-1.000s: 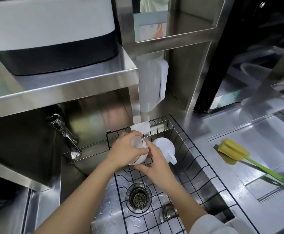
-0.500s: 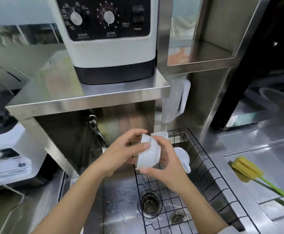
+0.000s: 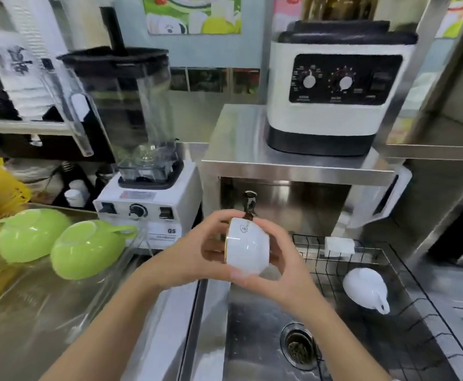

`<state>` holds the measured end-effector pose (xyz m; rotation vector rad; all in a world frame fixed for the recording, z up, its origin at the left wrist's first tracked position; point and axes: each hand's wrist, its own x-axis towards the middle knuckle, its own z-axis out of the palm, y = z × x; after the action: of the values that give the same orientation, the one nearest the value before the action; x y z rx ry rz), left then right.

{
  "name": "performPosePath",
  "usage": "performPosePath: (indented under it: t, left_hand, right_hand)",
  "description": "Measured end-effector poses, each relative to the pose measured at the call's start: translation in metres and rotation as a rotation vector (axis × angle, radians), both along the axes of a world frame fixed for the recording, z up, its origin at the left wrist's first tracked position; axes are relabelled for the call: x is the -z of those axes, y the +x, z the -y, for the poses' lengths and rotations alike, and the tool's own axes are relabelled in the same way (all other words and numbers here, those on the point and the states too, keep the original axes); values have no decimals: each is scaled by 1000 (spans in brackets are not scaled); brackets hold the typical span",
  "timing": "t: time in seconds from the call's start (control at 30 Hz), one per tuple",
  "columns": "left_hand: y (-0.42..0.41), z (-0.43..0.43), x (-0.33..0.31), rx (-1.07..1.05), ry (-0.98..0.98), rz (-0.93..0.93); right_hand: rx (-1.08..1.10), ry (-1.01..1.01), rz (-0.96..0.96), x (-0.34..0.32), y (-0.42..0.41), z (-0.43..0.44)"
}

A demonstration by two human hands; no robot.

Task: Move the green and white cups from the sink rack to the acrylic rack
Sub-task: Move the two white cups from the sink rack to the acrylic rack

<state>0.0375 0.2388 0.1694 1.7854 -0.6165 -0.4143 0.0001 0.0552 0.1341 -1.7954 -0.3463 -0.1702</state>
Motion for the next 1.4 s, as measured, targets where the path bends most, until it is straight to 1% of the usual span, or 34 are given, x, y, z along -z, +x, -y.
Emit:
performPosePath:
  t: [0.13, 0.23, 0.3, 0.37, 0.47, 0.53, 0.6, 0.7, 0.9, 1.0, 1.13, 1.33, 1.4]
  left_hand:
    - [-14, -54, -9, -88, -13, 33]
    - [-27, -97, -16, -176, 60, 116]
    - [-33, -124, -21, -218, 159, 230]
    - [-39, -151, -26, -234, 319, 386]
    - [-45, -189, -27, -271, 501, 585]
    - [-47, -214, -23, -303, 580, 653]
    - [-48, -238, -17, -346, 649, 684]
    - [-48, -272, -6, -401, 639, 665]
    - [-41, -327, 17, -450, 682, 462]
    - [-37, -343, 25, -466, 610, 400]
    - [-28, -357, 35, -466, 496, 266]
    - [-21, -377, 48, -430, 452, 173]
    - [-20, -384, 50, -424, 474, 157]
  right_hand:
    - [-78, -21, 44, -17, -1, -52]
    - [-140, -91, 85, -26, -1, -91]
    - [-165, -119, 88, -29, 1, -115]
    - [-204, -151, 95, -31, 3, -139]
    - [-252, -276, 164, -32, 7, -174]
    - [-285, -358, 178, -32, 11, -197]
    - [-311, -418, 185, -32, 15, -222]
    - [-322, -494, 193, -30, 21, -260]
    - [-345, -631, 188, -22, 32, -320]
    - [-330, -665, 171, -16, 39, -337]
    - [-288, -679, 114, -12, 44, -350]
    - [-246, -749, 96, -6, 45, -364]
    - [-236, -778, 95, -6, 44, -371]
